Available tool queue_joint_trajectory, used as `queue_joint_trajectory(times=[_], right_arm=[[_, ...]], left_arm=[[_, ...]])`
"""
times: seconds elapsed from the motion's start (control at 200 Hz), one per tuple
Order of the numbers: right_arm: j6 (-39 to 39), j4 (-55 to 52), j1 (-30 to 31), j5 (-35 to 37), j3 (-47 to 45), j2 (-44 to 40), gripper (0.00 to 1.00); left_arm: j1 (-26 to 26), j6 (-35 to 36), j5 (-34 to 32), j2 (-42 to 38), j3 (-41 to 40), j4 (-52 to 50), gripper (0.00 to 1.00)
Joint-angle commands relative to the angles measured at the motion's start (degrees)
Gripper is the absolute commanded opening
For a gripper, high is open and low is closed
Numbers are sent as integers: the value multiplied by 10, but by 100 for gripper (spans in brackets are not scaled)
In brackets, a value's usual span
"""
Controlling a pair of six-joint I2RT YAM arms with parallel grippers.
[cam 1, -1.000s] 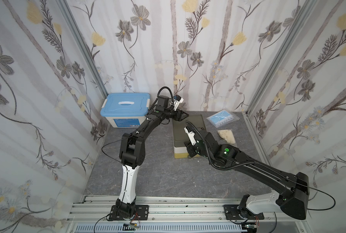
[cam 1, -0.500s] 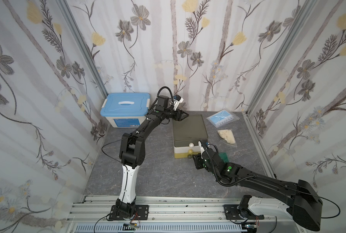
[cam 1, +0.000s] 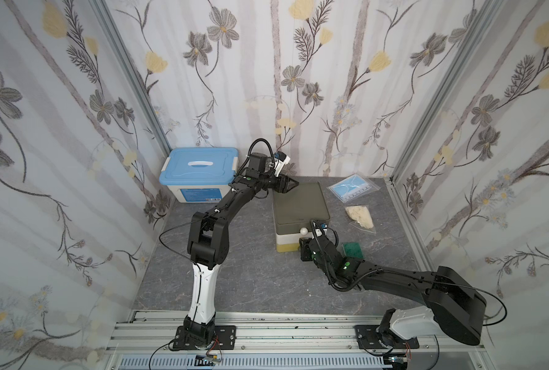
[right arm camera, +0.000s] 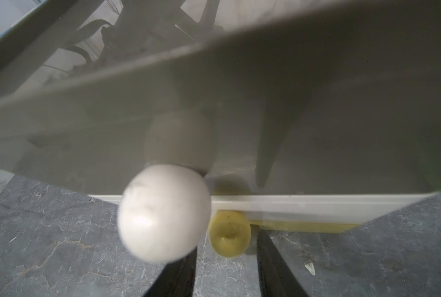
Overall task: Take the sponge out of the drawer
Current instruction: Open the drawer in the storage box.
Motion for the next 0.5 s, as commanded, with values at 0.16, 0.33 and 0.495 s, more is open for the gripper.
queue_joint_trajectory(times=[0.16,0.33,0.495], right_arm=[[17,34,0,29,16,30,40],[26,50,0,24,19,59,40],[29,55,-1,27,22,71,40]], left_arm=[[0,1,10,-1,-6,-57,64],[0,2,12,-1,-6,-60,64],[0,5,12,-3,-5,-63,64]])
